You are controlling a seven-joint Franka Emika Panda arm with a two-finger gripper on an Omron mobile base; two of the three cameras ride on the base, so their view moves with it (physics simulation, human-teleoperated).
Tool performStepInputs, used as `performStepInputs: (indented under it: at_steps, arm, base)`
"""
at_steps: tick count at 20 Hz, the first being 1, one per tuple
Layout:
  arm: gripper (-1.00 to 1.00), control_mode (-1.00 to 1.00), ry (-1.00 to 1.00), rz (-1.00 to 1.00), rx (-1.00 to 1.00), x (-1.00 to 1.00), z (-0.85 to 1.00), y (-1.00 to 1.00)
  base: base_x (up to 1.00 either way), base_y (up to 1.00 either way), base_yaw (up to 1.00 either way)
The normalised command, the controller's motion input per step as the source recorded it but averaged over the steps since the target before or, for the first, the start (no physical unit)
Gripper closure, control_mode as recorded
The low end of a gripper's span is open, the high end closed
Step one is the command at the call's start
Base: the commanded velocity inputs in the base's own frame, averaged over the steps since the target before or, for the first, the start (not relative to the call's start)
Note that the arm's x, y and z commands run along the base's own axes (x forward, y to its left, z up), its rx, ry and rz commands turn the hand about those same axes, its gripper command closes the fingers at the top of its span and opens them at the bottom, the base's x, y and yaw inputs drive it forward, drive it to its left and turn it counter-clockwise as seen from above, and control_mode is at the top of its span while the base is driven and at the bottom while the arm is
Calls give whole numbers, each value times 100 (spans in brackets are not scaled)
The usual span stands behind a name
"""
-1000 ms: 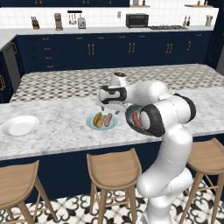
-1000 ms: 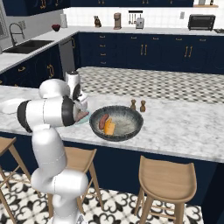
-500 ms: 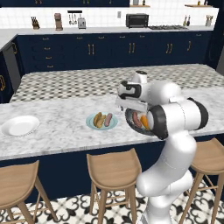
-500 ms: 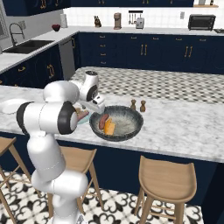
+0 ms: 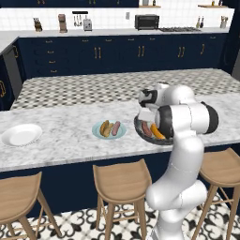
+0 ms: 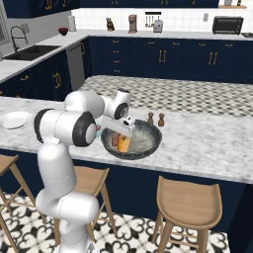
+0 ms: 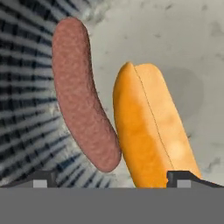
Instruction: Place one bun and one sausage from the bowl on each plate.
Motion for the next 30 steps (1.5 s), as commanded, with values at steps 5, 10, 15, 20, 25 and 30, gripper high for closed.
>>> performStepInputs:
  at_steps: [5, 10, 15, 20, 25, 30]
  arm:
    - [-100, -100, 9, 15, -1, 0, -43, -39]
    - [-100, -100, 2, 16, -1, -9, -27, -27]
    - [-100, -100, 1, 18, -2, -24, -51, -9]
    - [-100, -100, 4, 18, 0, -33, -65, -2]
    - [100, -100, 6, 17, 0, -19, -60, -2]
    - [100, -100, -7, 8, 1, -57, 30, -1]
  base:
    - [0, 0, 0]
    - [0, 0, 0]
    - [0, 0, 0]
    - [0, 0, 0]
    - [0, 0, 0]
    - [0, 0, 0]
